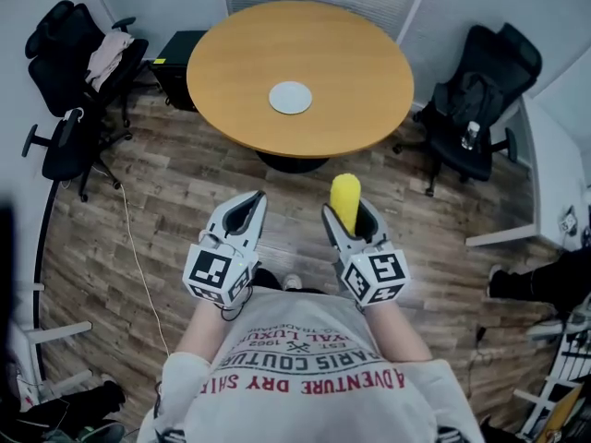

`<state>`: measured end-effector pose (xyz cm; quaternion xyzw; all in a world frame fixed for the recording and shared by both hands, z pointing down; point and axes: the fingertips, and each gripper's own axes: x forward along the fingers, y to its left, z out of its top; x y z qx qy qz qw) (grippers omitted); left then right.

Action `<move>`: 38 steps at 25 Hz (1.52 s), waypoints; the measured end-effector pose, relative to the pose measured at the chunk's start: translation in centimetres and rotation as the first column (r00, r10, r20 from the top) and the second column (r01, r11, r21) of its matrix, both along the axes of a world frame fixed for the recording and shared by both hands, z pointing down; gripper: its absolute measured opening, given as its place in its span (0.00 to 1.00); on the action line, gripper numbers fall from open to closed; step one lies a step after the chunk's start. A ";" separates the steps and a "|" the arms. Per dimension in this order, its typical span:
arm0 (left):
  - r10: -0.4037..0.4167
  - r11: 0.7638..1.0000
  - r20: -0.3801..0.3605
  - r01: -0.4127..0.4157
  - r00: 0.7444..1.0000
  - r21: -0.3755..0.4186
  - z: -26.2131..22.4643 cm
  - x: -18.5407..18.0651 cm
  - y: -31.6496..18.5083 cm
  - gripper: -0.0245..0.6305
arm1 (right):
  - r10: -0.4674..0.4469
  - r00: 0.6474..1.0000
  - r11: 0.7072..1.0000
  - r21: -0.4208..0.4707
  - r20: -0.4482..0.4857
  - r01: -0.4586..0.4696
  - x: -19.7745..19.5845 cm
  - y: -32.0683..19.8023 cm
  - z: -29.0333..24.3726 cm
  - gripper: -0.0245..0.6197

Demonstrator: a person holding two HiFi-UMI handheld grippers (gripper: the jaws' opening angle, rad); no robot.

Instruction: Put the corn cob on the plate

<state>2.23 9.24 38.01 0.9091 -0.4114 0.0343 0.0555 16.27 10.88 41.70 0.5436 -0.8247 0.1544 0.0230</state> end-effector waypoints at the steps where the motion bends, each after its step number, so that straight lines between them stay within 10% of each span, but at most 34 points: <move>1: 0.005 1.000 0.000 -0.005 1.000 -0.003 0.1 0.2 -0.5 0.09 | -0.003 1.000 1.000 -0.003 0.001 0.003 0.1 -0.6 0.1 0.45; 38: 0.218 0.974 -0.014 -0.219 0.976 -0.067 3.8 -3.7 -37.2 0.08 | 0.161 0.986 0.957 -0.240 -0.033 -0.164 -5.6 -33.8 7.0 0.45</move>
